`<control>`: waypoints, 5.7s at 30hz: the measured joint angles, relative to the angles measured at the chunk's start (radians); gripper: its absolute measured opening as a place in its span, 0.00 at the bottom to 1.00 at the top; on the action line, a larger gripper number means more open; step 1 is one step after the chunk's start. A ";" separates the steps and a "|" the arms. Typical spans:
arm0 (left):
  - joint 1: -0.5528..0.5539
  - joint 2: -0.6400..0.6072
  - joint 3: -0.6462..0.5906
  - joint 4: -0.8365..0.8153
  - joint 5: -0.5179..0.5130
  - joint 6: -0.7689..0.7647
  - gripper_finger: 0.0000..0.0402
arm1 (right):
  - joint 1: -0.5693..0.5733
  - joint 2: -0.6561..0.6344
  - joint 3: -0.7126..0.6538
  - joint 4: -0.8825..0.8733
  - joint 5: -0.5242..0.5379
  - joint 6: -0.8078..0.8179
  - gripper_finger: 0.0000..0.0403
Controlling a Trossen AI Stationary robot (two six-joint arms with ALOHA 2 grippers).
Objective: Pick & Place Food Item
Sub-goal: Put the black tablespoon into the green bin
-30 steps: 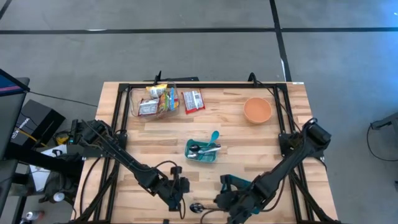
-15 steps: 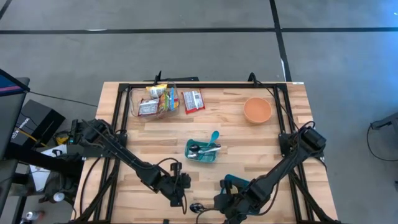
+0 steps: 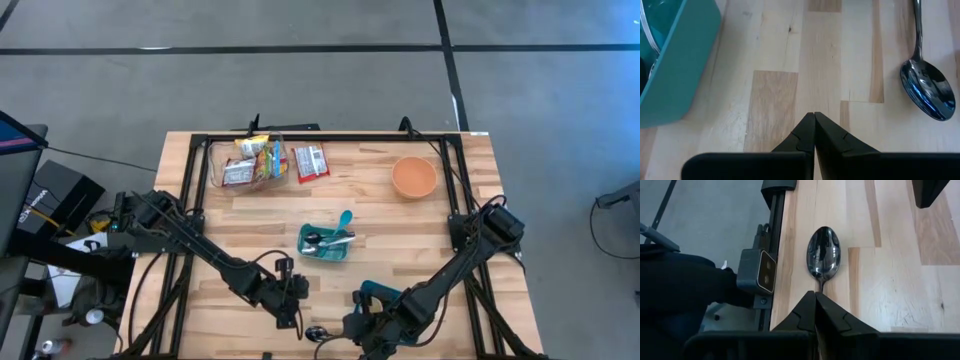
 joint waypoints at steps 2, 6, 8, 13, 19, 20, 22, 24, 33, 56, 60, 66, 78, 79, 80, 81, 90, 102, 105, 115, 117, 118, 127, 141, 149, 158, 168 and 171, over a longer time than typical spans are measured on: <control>0.000 0.000 0.000 0.000 0.000 0.000 0.00 | 0.000 0.000 0.000 0.003 0.000 -0.002 0.00; 0.000 0.000 0.000 0.000 0.000 0.000 0.00 | -0.011 0.000 0.000 0.063 0.000 -0.051 0.00; 0.000 0.000 0.000 0.000 0.000 0.000 0.00 | -0.023 0.000 0.000 0.086 -0.002 -0.078 0.00; 0.003 0.000 0.000 0.000 0.000 0.000 0.00 | -0.045 0.000 0.017 0.065 -0.002 -0.093 0.00; 0.013 0.000 0.000 0.000 0.000 0.000 0.00 | -0.023 0.035 0.045 0.024 -0.026 -0.089 0.00; 0.013 0.000 0.000 0.000 0.000 0.000 0.00 | -0.018 0.048 0.060 0.029 -0.027 -0.078 0.00; 0.015 0.000 0.000 0.006 0.000 0.000 0.00 | -0.011 0.065 0.078 -0.020 -0.028 -0.064 0.00; 0.018 0.000 0.000 0.008 0.000 0.000 0.00 | -0.004 0.094 0.103 -0.049 -0.033 -0.049 0.00; 0.018 0.000 0.000 0.016 0.001 0.000 0.00 | 0.016 0.205 0.268 -0.240 -0.055 -0.024 0.00; 0.018 0.000 0.000 0.016 0.000 0.000 0.00 | -0.002 0.222 0.305 -0.380 -0.057 -0.003 0.00; 0.018 0.000 0.000 0.016 0.000 0.000 0.00 | -0.016 0.222 0.305 -0.378 -0.079 -0.014 0.00; 0.024 0.000 0.000 0.016 0.000 0.003 0.00 | -0.044 0.222 0.350 -0.374 -0.097 -0.109 0.00; 0.031 0.000 0.000 0.015 0.000 0.004 0.00 | -0.100 0.222 0.391 -0.380 -0.181 -0.188 0.00; 0.031 0.000 0.000 0.015 0.000 0.004 0.00 | -0.102 0.222 0.391 -0.380 -0.181 -0.188 0.00; 0.031 0.000 0.000 0.015 0.000 0.004 0.00 | -0.102 0.222 0.391 -0.379 -0.182 -0.188 0.00; 0.031 0.000 0.000 0.014 0.000 0.004 0.00 | -0.102 0.222 0.391 -0.379 -0.182 -0.188 0.00; 0.031 0.001 0.000 0.005 0.000 0.004 0.00 | -0.091 0.302 0.413 -0.386 -0.208 -0.197 0.00; 0.032 0.001 0.000 -0.011 -0.001 0.002 0.00 | -0.085 0.318 0.439 -0.395 -0.210 -0.214 0.00; 0.032 0.001 0.000 -0.011 -0.004 0.001 0.00 | -0.086 0.318 0.439 -0.389 -0.220 -0.214 0.00; 0.032 0.001 0.000 -0.009 -0.010 0.001 0.00 | -0.098 0.318 0.439 -0.398 -0.235 -0.214 0.03; 0.032 0.001 0.000 -0.009 -0.009 0.001 0.00 | -0.099 0.318 0.439 -0.402 -0.235 -0.214 0.06; 0.032 0.001 0.000 -0.009 -0.010 0.001 0.00 | -0.100 0.318 0.439 -0.401 -0.235 -0.214 0.09; 0.032 0.001 0.000 -0.009 -0.009 0.001 0.00 | -0.096 0.318 0.438 -0.399 -0.235 -0.199 0.23; 0.032 0.001 0.000 -0.008 -0.008 0.000 0.00 | -0.095 0.381 0.437 -0.403 -0.251 -0.178 0.23; 0.032 0.001 0.000 -0.007 -0.007 0.000 0.00 | -0.091 0.384 0.437 -0.409 -0.255 -0.168 0.23; 0.032 0.001 0.000 -0.007 -0.008 0.000 0.00 | -0.091 0.384 0.437 -0.445 -0.226 -0.161 0.22; 0.032 0.001 0.000 -0.007 -0.007 0.000 0.00 | -0.091 0.384 0.438 -0.507 -0.218 -0.137 0.23; 0.032 0.001 0.000 -0.007 -0.007 0.000 0.00 | -0.093 0.384 0.438 -0.510 -0.212 -0.134 0.23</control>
